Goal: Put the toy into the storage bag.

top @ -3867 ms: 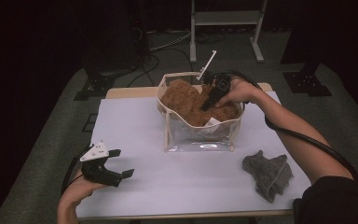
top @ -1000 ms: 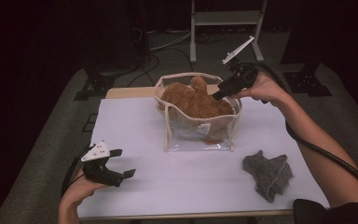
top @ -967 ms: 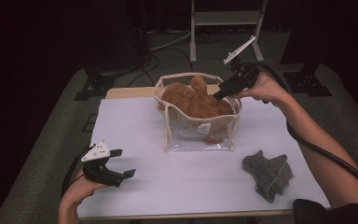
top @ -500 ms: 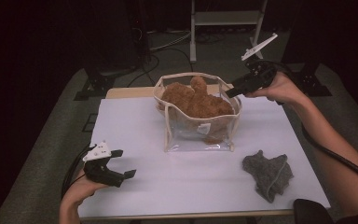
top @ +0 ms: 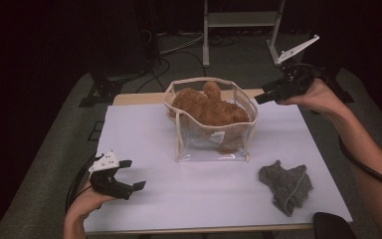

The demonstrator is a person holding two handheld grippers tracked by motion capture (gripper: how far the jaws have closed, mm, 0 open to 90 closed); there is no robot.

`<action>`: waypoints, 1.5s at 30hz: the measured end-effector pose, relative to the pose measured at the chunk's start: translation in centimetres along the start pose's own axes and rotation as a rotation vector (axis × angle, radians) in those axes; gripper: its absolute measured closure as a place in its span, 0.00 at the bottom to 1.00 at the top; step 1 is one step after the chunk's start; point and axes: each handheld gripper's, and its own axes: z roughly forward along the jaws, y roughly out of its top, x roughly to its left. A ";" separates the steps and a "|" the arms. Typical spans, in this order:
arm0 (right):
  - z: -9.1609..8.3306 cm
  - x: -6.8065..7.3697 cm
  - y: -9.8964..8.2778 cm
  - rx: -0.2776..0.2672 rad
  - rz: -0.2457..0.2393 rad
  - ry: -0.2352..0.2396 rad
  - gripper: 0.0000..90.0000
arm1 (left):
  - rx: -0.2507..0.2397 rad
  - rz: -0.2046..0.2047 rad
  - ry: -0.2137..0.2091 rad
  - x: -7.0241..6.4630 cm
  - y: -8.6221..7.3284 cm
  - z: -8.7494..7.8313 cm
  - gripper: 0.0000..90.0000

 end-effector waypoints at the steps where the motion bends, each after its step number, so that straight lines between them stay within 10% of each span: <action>1: -0.2 -0.1 -0.2 -0.005 0.003 -0.002 0.39 | -0.001 -0.001 0.001 0.0 0.0 0.0 0.06; 45: 0.8 -2.7 -11.6 -0.023 0.193 0.010 0.35 | 0.012 -0.001 -0.003 0.0 -0.1 0.3 0.06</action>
